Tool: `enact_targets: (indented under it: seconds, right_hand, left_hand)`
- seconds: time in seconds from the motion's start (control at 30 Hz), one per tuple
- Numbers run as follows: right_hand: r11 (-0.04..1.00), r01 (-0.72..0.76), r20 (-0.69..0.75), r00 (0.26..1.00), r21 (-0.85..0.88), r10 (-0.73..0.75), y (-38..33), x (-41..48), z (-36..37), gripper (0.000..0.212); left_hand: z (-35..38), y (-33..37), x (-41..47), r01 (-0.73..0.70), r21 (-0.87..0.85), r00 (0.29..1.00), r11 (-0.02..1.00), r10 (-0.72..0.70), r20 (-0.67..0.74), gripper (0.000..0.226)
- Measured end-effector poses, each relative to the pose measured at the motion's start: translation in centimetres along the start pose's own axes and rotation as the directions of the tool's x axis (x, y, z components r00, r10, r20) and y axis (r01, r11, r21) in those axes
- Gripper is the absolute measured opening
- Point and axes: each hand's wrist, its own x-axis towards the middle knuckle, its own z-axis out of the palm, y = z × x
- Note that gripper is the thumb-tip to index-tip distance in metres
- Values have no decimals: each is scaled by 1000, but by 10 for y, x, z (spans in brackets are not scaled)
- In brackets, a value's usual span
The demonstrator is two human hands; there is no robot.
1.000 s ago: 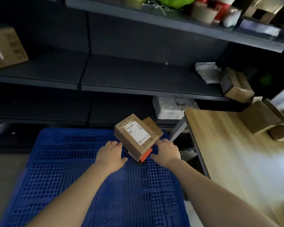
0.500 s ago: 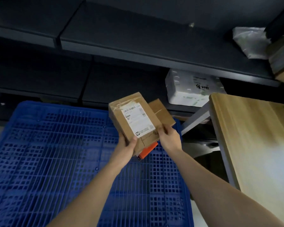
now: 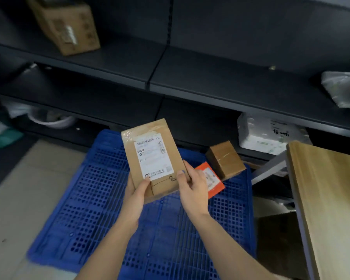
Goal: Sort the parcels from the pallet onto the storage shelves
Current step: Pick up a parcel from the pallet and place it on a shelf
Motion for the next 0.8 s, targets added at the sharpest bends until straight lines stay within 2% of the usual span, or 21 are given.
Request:
enact_targets:
  seconds: [0.17, 0.37, 0.53, 0.8]
  right_hand:
    - [994, 80, 136, 987, 77, -90, -53, -39, 32, 37]
    - [975, 147, 350, 915, 167, -198, -114, -100, 85, 36]
    - [960, 194, 517, 811, 204, -274, -166, -160, 146, 37]
    - [940, 224, 637, 693, 255, -338, -231, -263, 273, 35]
  left_hand:
    - [-62, 20, -46, -23, -29, 982, 999, 17, -188, 36]
    - [-145, 28, -113, -41, -154, 896, 987, -32, -442, 49]
    - [-227, 36, -164, -144, -207, 795, 968, -12, -607, 32]
    - [-385, 30, -229, -232, -239, 682, 943, -17, -731, 34]
